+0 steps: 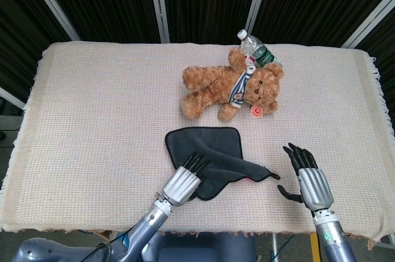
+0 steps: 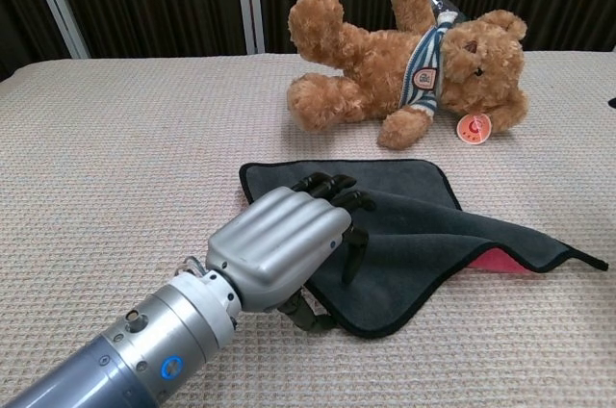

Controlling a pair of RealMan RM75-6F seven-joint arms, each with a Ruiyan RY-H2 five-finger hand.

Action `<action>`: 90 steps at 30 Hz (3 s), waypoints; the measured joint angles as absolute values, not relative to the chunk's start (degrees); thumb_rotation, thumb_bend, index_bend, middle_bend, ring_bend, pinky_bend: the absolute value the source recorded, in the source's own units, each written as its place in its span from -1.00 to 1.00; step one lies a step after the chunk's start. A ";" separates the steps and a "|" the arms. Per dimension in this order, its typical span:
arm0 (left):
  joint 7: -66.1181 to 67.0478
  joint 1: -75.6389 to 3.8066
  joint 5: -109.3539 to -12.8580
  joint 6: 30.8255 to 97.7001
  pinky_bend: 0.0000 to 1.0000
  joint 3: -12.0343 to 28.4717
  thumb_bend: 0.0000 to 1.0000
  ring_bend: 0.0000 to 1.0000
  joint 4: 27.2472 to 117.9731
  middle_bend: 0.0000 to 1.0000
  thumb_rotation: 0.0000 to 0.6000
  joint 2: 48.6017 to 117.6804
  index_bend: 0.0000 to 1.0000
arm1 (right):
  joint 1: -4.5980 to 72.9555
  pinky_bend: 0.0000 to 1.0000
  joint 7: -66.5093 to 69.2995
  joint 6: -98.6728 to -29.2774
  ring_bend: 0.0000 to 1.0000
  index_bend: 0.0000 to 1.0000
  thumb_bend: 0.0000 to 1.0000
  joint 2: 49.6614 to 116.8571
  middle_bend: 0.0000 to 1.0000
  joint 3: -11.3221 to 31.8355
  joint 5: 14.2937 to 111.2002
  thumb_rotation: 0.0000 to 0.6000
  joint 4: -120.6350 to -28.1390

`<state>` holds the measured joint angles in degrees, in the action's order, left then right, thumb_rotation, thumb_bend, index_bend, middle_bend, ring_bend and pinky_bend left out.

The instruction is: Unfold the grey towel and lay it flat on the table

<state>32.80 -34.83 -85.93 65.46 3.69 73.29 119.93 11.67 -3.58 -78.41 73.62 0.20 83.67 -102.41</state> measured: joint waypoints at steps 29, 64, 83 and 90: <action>24.90 -28.33 -91.45 73.50 -1.00 -4.94 -0.04 -1.00 79.94 -0.64 1.00 109.14 0.27 | 10.69 -1.00 -3.73 -78.32 -1.00 -1.00 -0.49 73.40 -1.00 0.43 85.06 1.00 -103.06; 20.52 -24.37 -93.61 74.36 -1.00 -4.93 -0.96 -1.00 87.87 -0.83 1.00 96.30 -0.62 | 10.14 -1.00 -4.30 -77.74 -1.00 -1.00 -0.49 73.37 -1.00 0.70 85.54 1.00 -103.66; 28.18 -32.69 -83.91 64.06 -1.00 6.13 -0.69 -1.00 76.13 -0.65 1.00 96.66 -0.21 | 10.28 -1.00 -3.70 -77.56 -1.00 -1.00 -0.49 73.58 -1.00 2.61 83.00 1.00 -102.34; 27.34 -35.58 -82.91 63.12 -1.00 8.36 -0.69 -1.00 66.48 -0.61 1.00 102.61 -0.09 | 10.62 -1.00 -2.97 -76.83 -1.00 -1.00 -0.49 73.55 -1.00 3.86 80.87 1.00 -101.50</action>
<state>27.34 -35.58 -82.91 63.12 8.36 66.48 102.61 10.62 -2.97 -76.83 73.55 3.86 80.87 -101.50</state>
